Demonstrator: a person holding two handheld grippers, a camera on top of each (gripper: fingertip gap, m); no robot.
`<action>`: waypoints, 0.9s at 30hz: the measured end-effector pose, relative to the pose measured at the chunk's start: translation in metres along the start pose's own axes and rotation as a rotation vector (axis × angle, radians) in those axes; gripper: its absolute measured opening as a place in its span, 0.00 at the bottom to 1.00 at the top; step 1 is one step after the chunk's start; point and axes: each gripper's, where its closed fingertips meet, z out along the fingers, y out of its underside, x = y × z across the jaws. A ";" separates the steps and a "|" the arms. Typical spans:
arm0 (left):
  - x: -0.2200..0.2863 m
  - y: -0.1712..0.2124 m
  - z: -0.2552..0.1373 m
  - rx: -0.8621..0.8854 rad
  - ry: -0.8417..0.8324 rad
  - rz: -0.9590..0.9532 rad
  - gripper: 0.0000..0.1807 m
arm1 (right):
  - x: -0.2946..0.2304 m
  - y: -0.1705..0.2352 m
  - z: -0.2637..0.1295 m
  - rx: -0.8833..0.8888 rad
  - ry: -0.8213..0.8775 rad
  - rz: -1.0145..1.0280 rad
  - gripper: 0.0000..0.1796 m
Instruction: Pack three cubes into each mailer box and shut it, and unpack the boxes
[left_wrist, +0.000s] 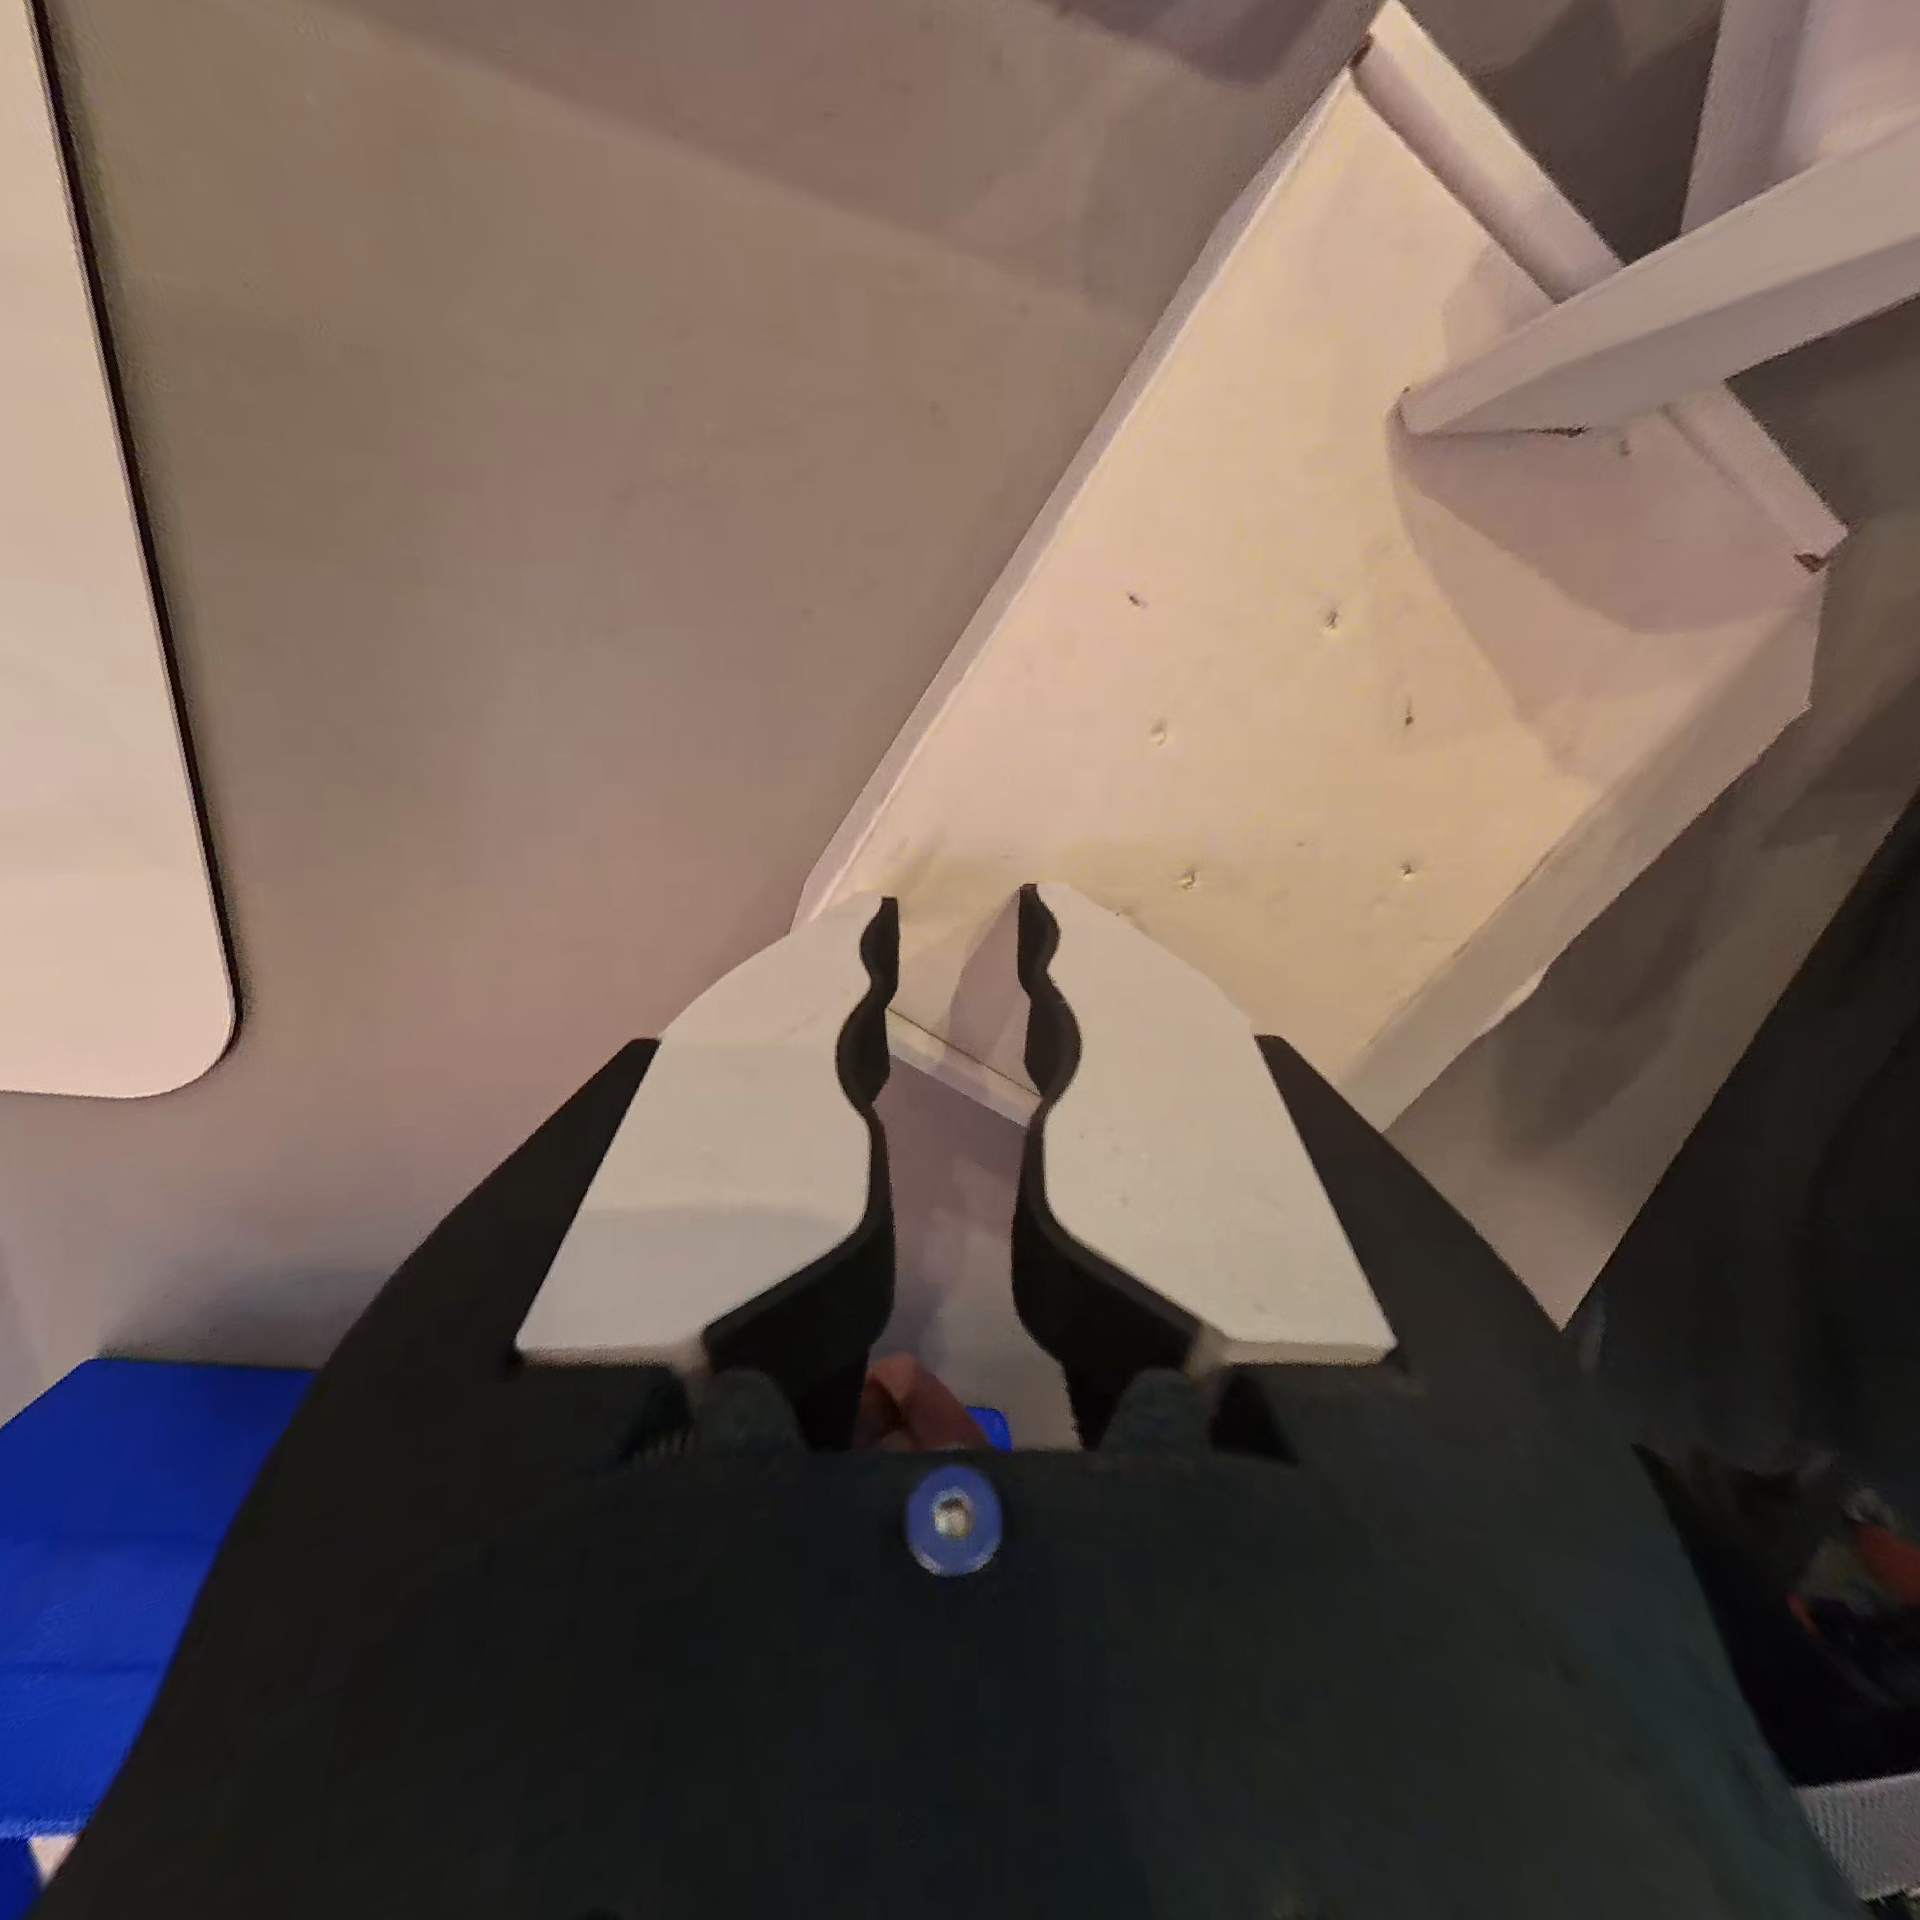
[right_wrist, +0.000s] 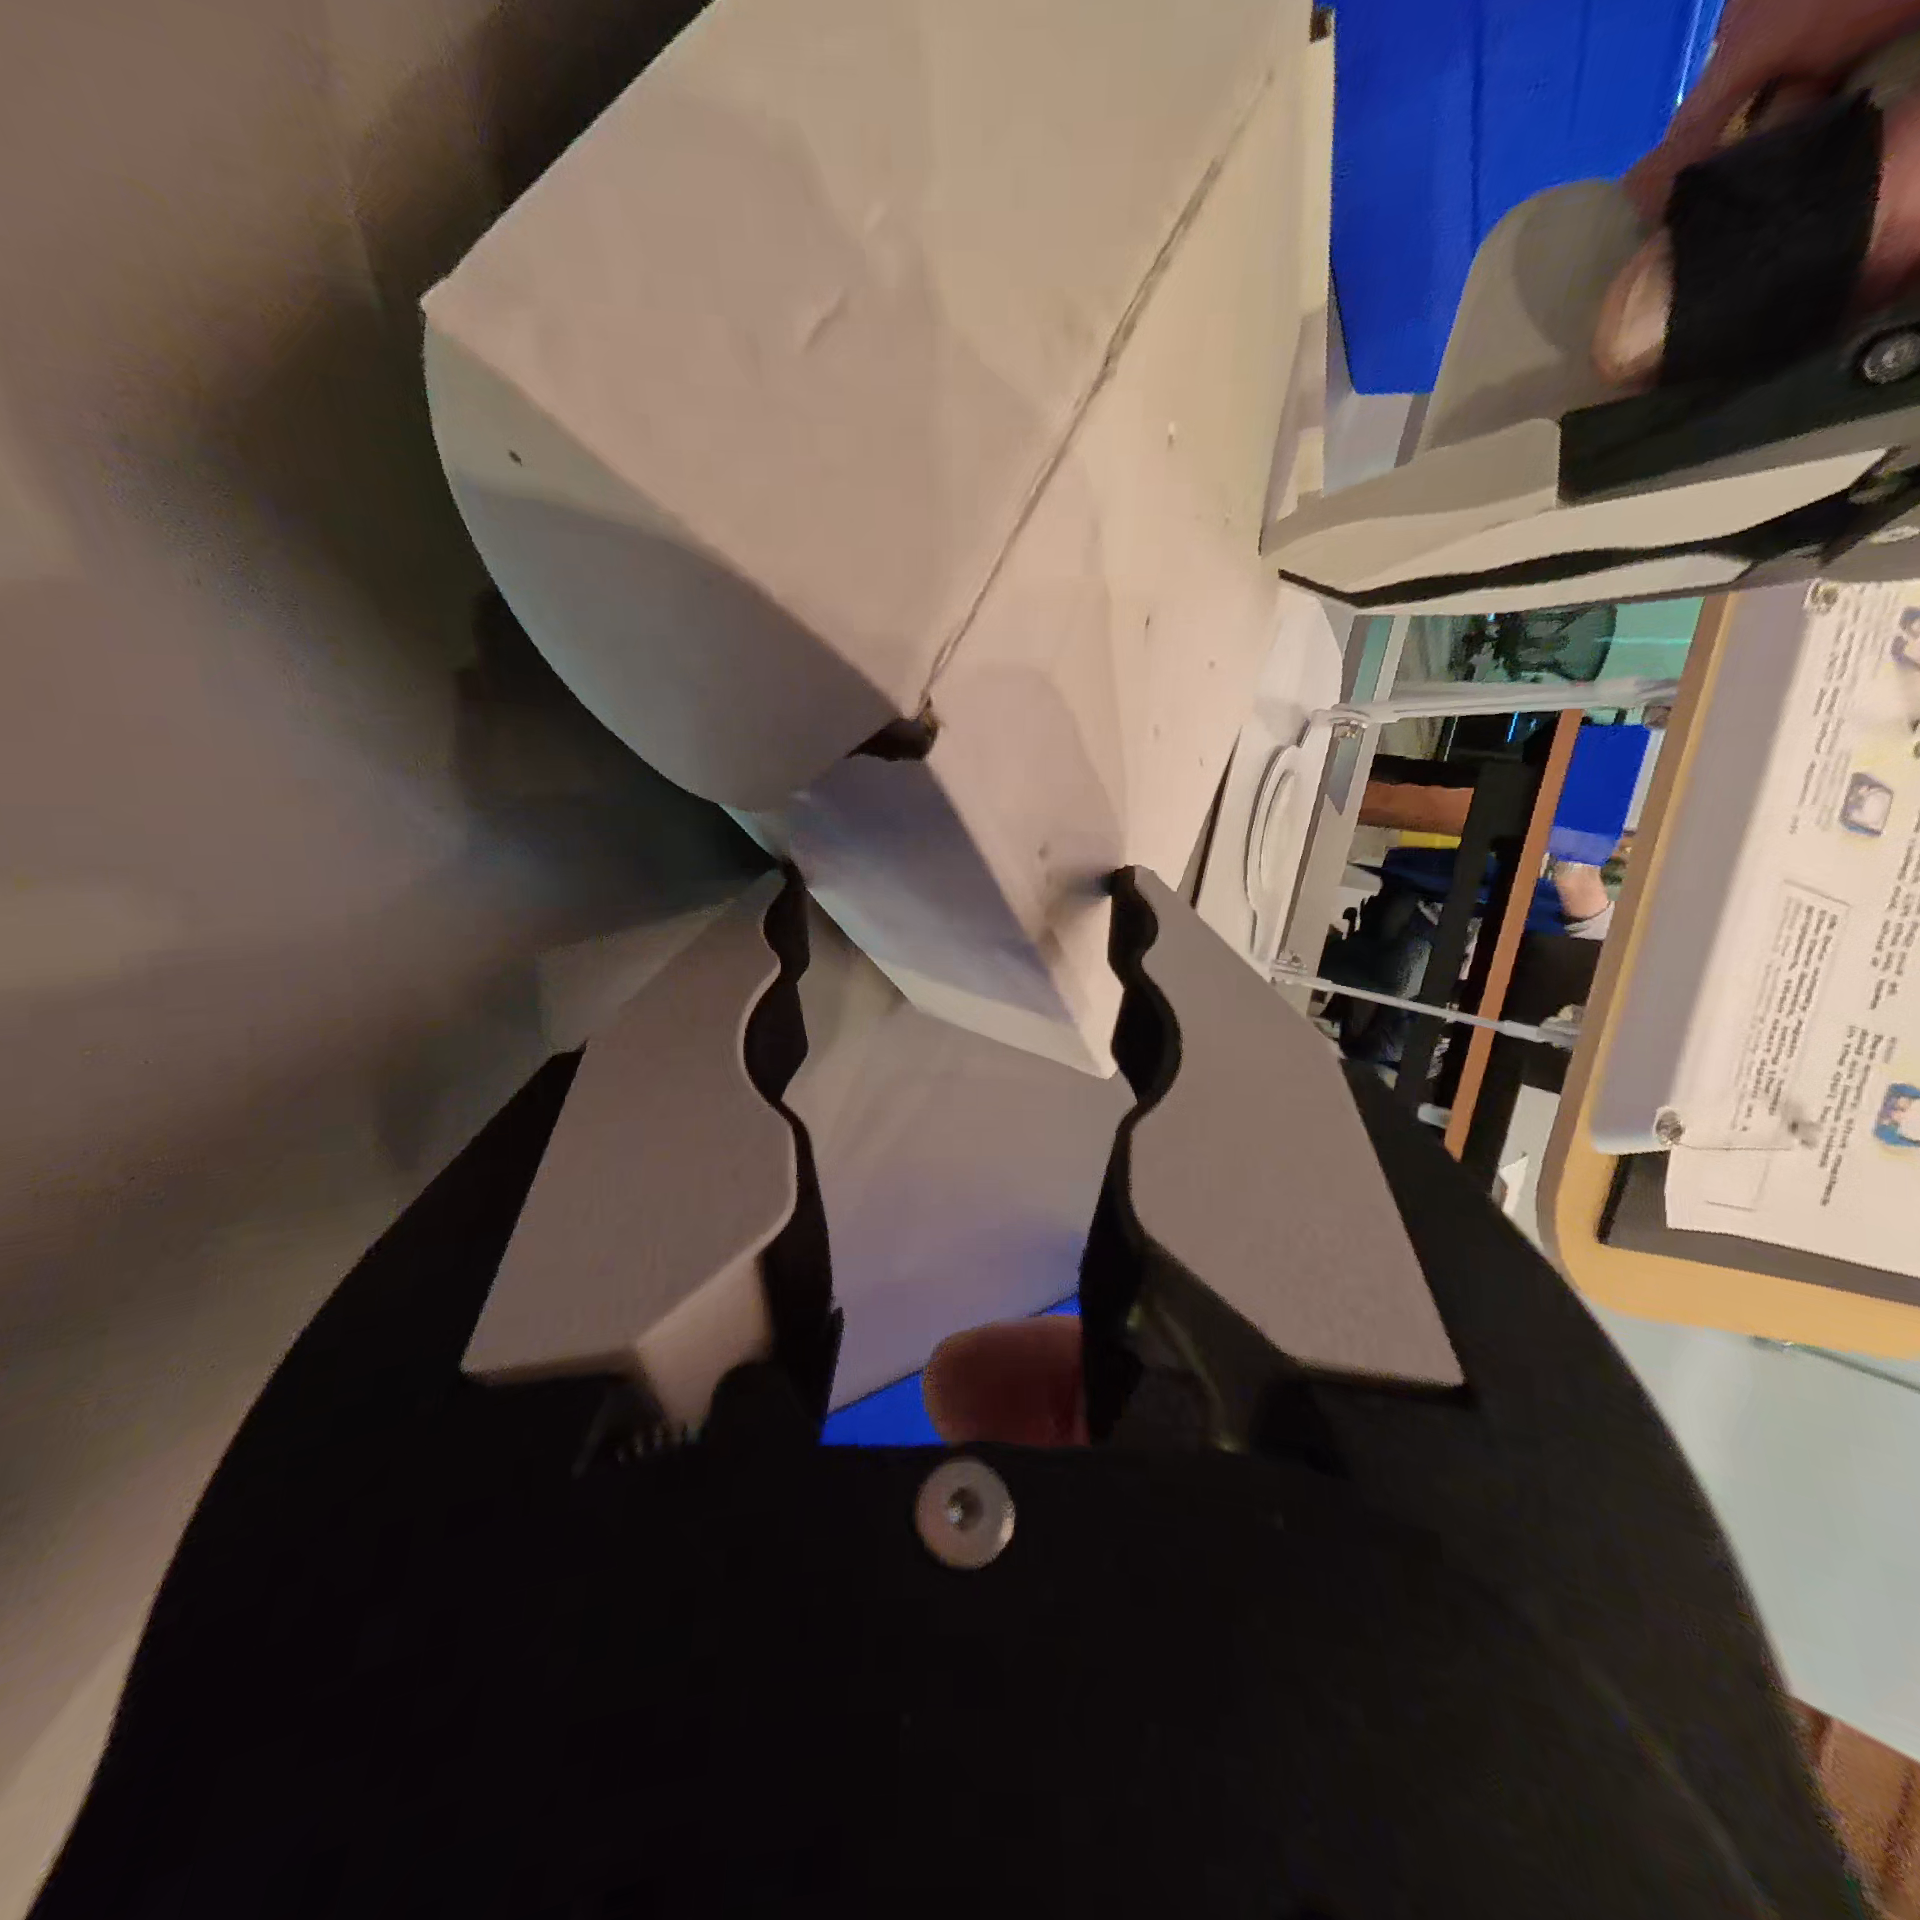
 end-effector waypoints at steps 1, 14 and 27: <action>-0.001 -0.001 0.000 0.001 0.005 0.007 0.12 | 0.000 0.000 0.000 0.007 -0.003 0.023 0.32; 0.050 -0.001 -0.045 0.276 -0.026 0.264 0.33 | 0.015 0.007 -0.005 0.127 -0.207 0.462 0.31; 0.037 0.009 -0.020 0.141 -0.512 0.644 0.36 | 0.016 0.008 -0.006 0.124 -0.240 0.543 0.32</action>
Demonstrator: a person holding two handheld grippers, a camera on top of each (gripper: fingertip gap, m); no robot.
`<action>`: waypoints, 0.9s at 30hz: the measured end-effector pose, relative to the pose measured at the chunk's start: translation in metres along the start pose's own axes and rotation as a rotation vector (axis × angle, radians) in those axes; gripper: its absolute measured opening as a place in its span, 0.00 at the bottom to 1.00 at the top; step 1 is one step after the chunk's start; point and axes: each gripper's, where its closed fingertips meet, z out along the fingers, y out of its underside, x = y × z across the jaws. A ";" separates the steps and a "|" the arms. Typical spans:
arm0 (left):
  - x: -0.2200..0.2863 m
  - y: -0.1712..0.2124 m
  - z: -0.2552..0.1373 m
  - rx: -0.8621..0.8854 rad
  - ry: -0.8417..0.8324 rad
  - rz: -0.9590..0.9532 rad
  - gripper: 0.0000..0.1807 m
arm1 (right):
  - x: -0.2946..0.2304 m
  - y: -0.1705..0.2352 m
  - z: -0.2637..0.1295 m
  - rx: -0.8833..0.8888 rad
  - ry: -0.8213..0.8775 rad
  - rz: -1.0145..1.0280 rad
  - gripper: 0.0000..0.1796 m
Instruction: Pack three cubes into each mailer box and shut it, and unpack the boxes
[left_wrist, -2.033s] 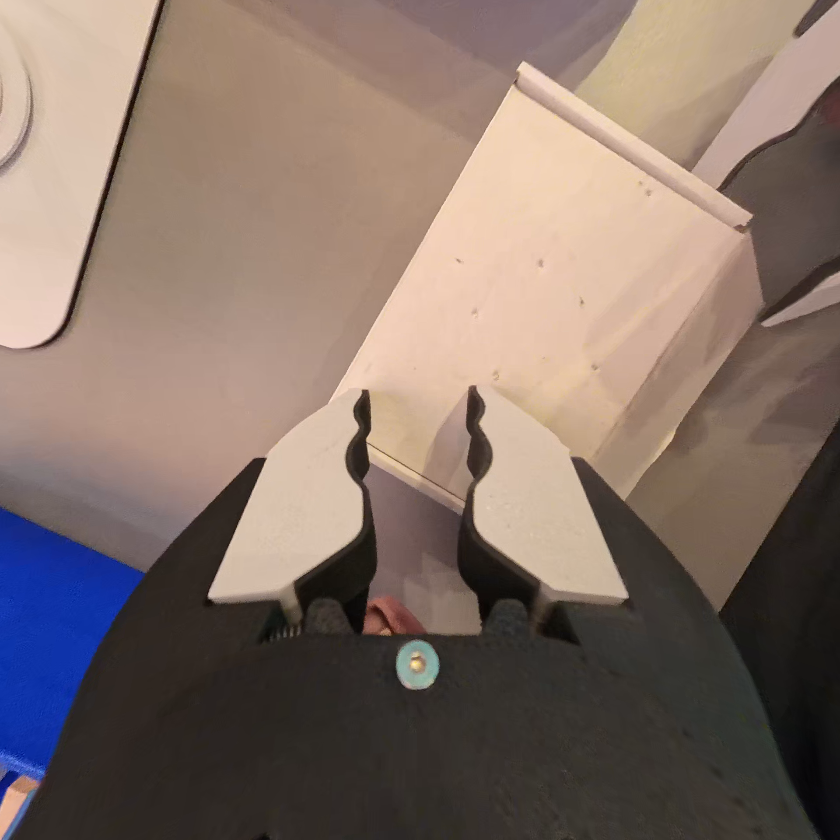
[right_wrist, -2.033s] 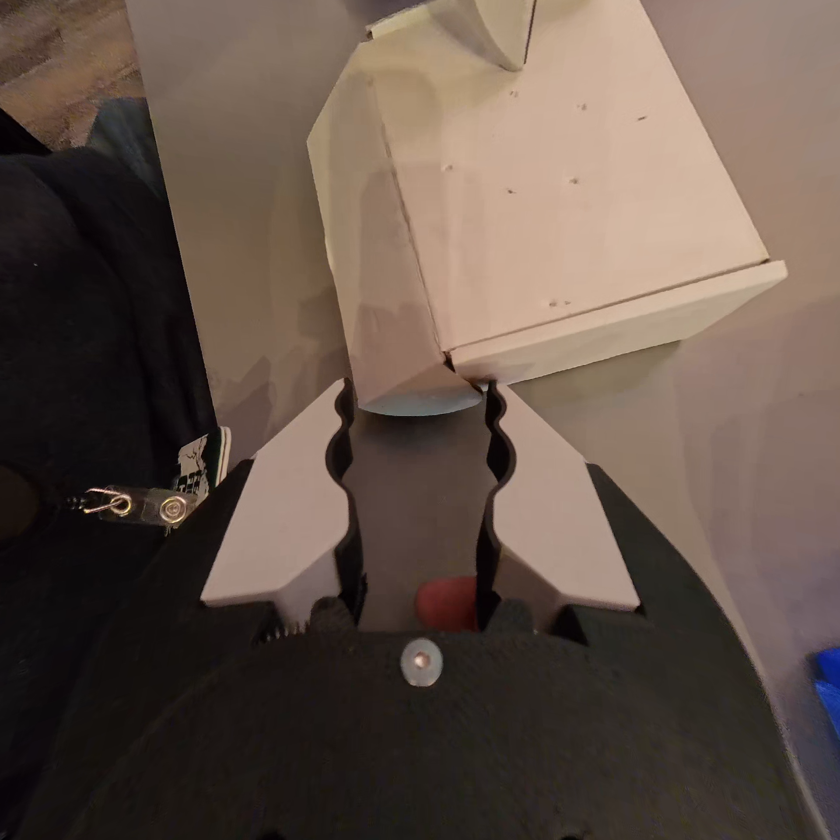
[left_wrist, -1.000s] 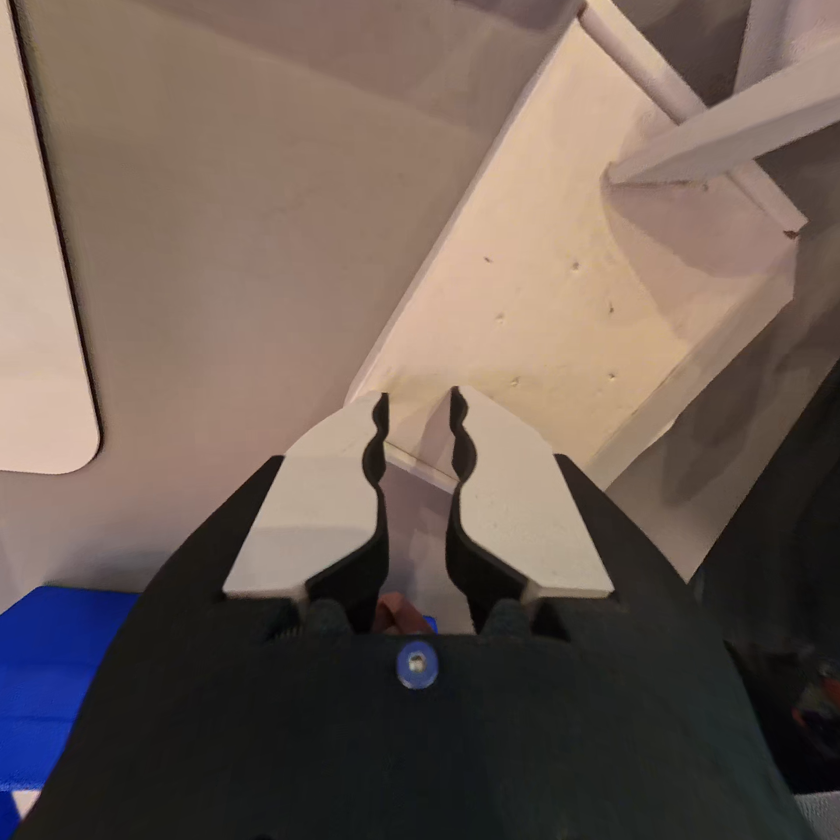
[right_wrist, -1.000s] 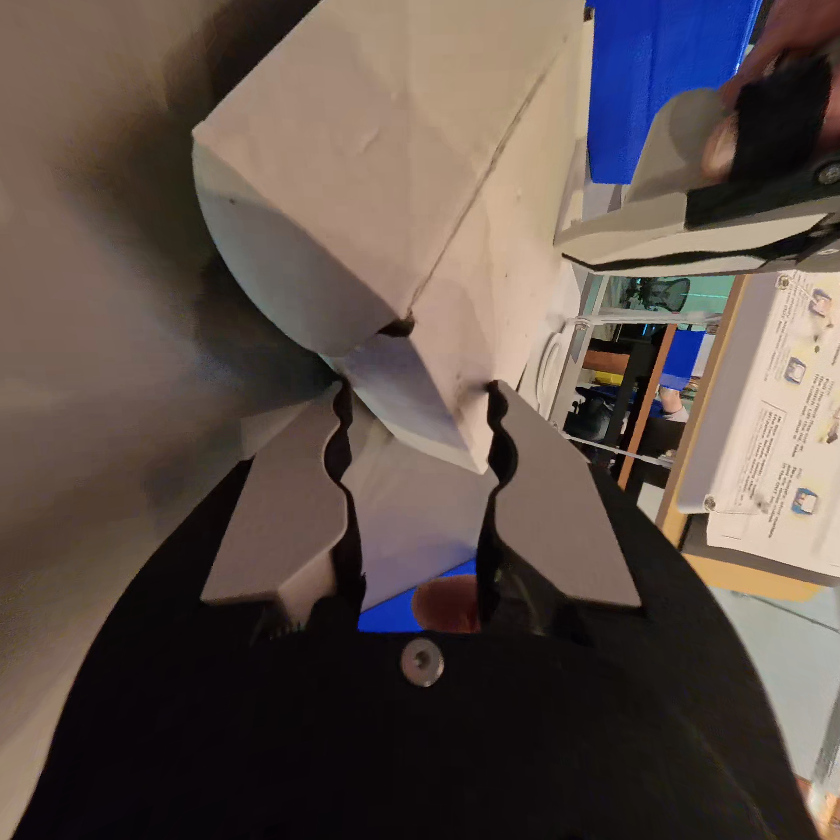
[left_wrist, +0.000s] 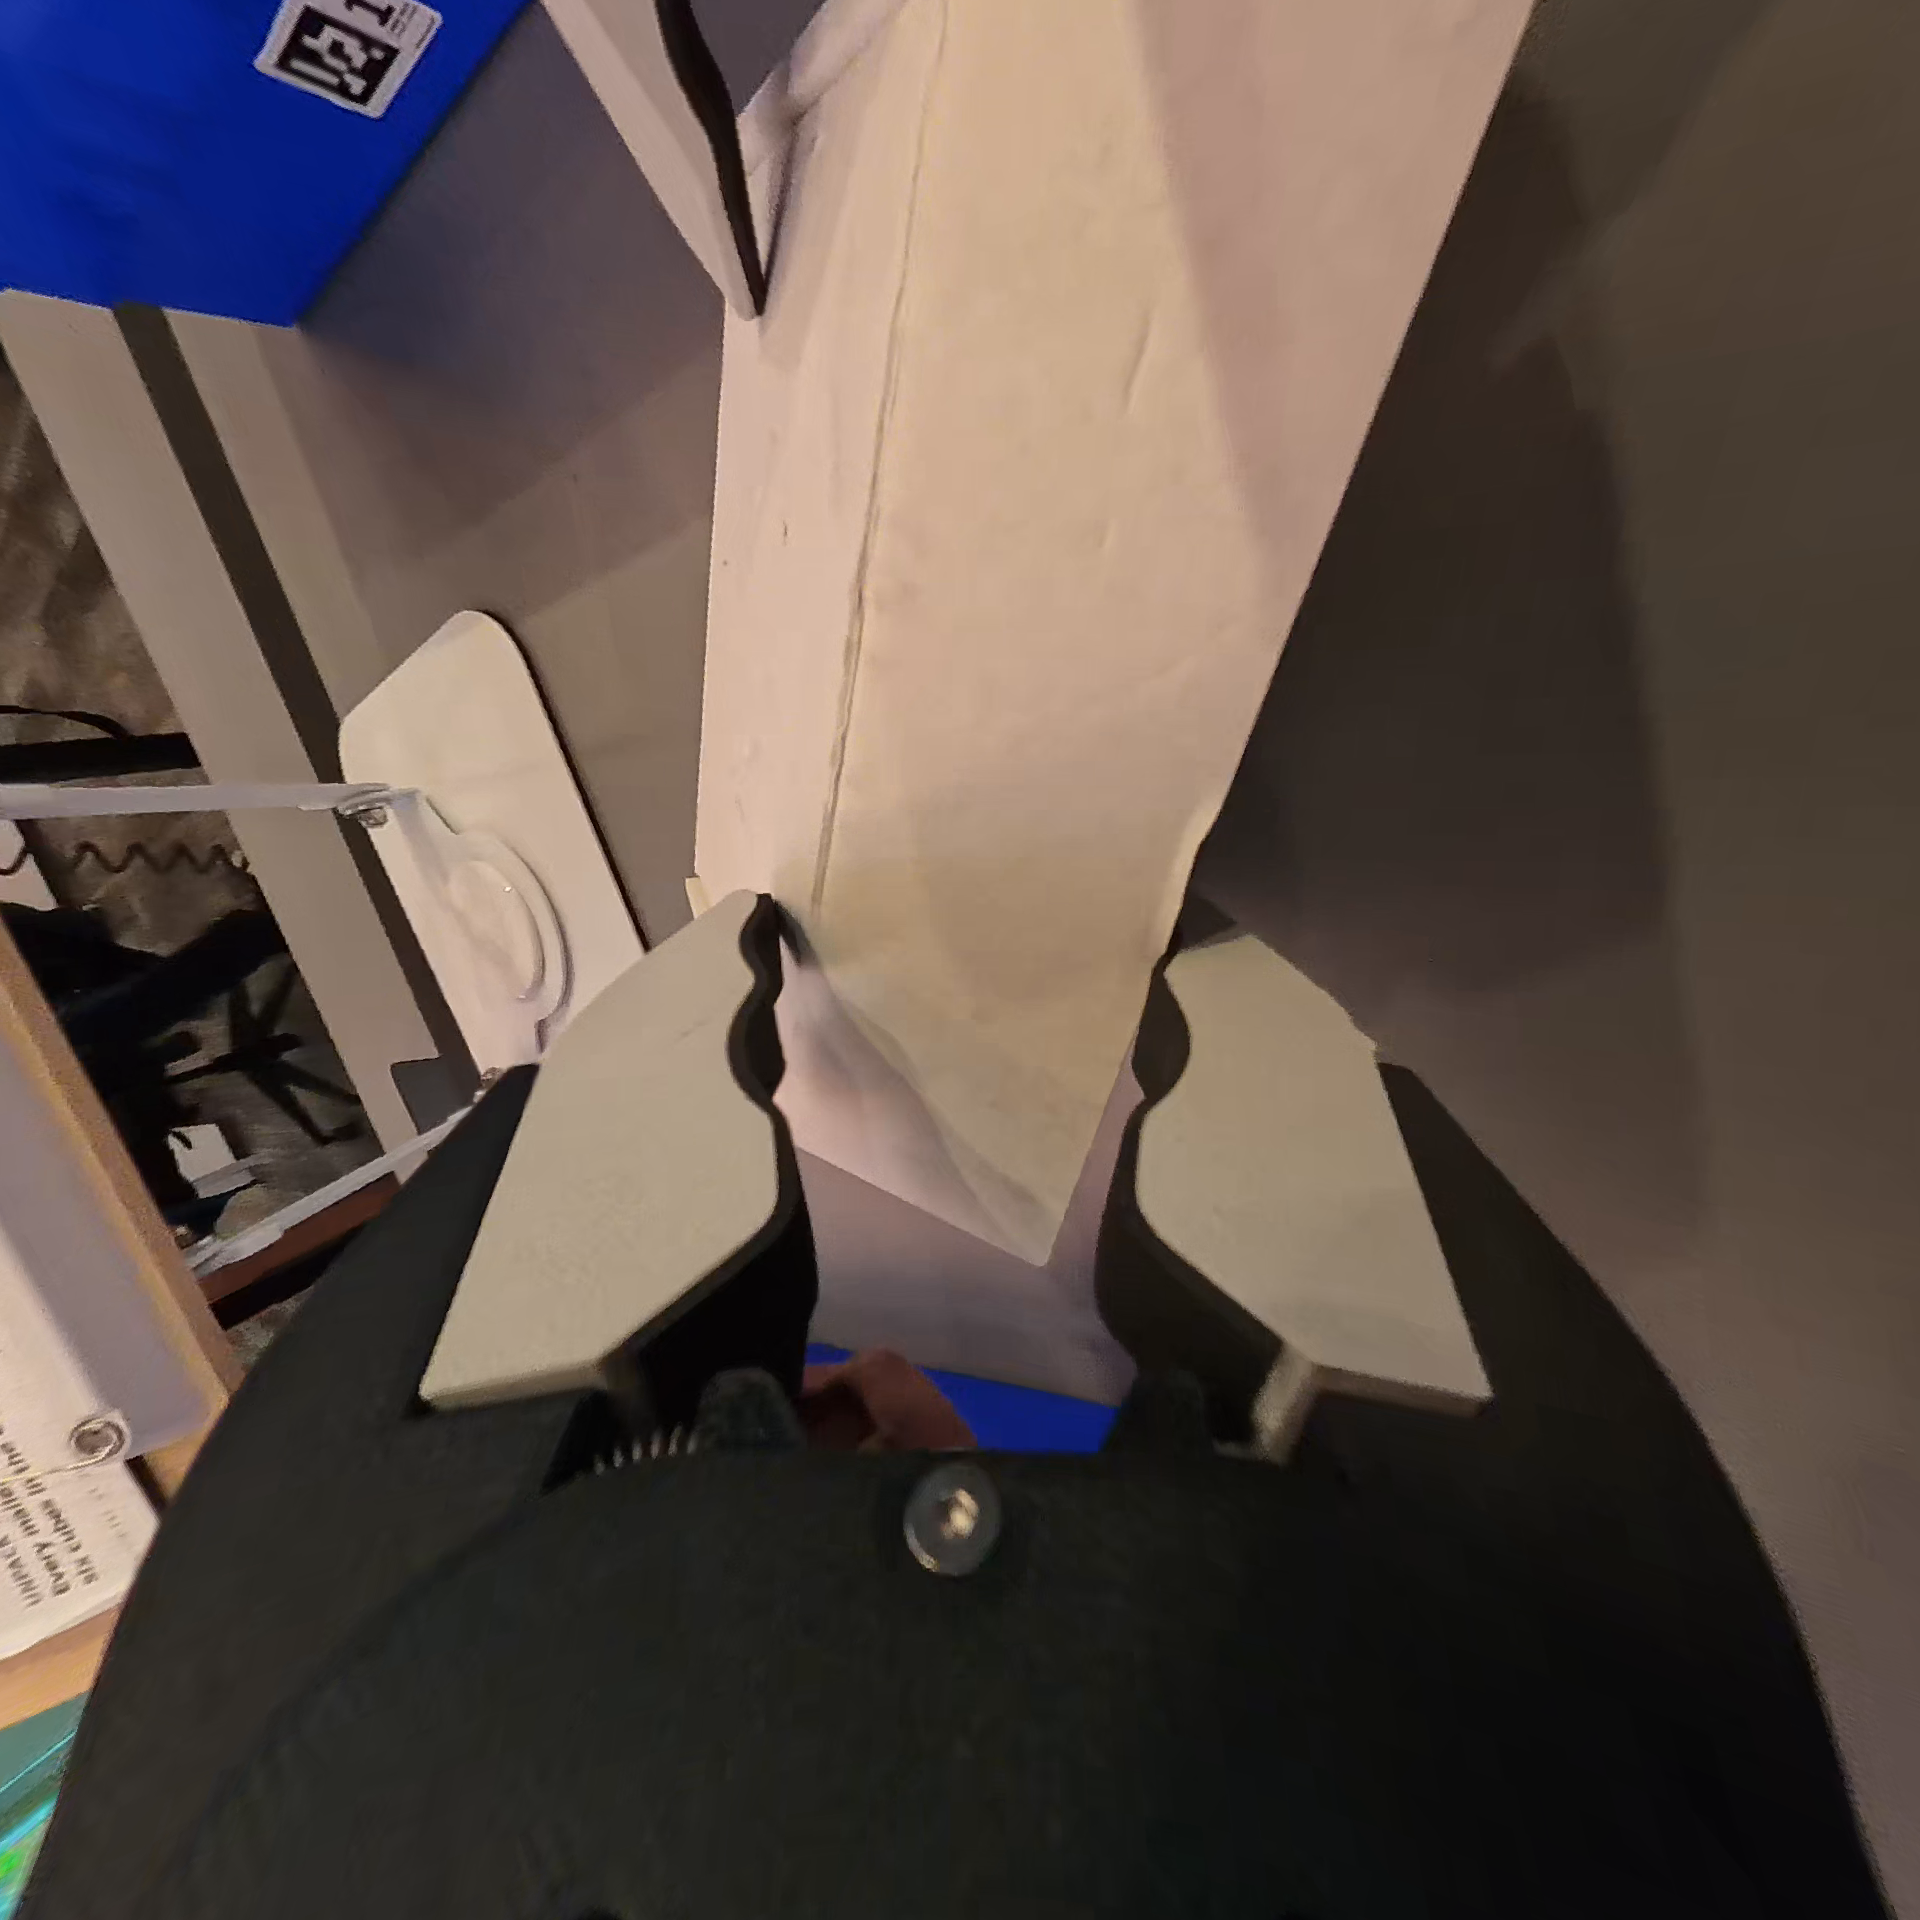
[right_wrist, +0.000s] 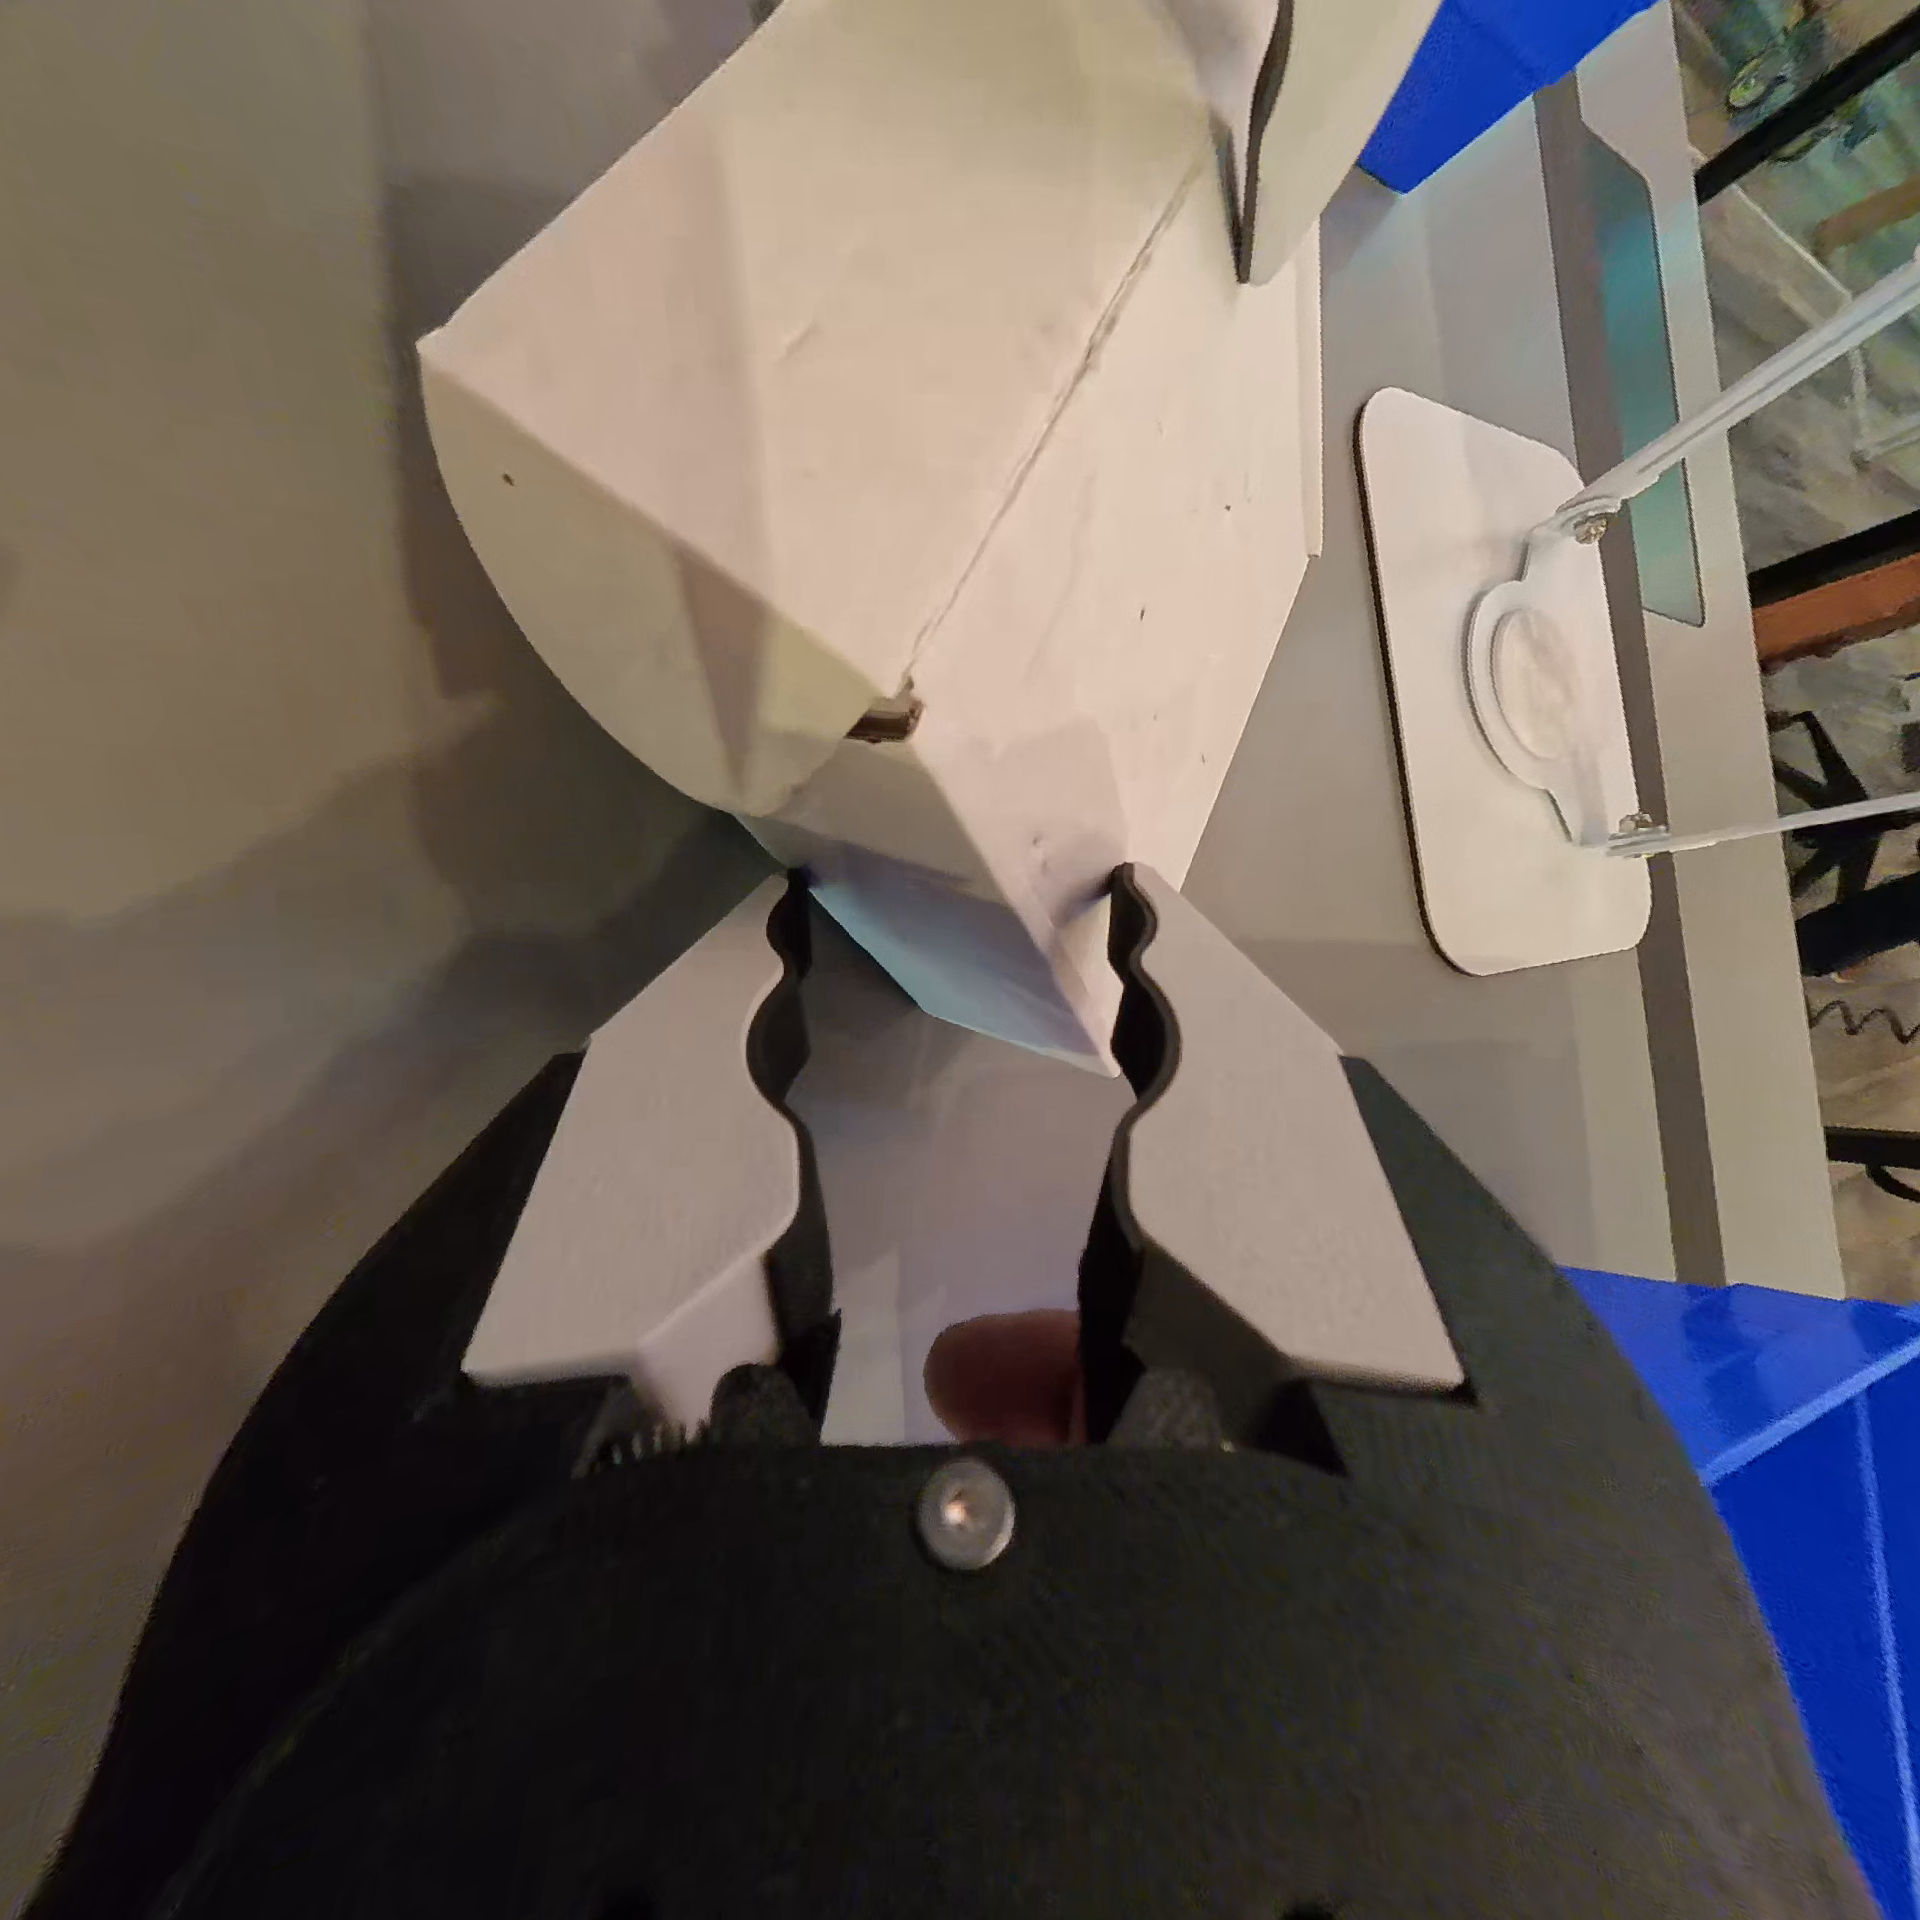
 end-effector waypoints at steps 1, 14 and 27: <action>0.000 0.000 0.000 0.000 -0.008 0.004 0.36 | 0.000 0.000 -0.001 0.003 -0.006 0.016 0.32; 0.006 -0.016 -0.008 0.027 0.028 0.077 0.33 | -0.021 -0.016 -0.015 0.141 -0.182 0.219 0.23; -0.012 -0.023 -0.005 -0.053 0.246 -0.060 0.33 | -0.002 -0.051 -0.061 0.191 0.184 0.108 0.29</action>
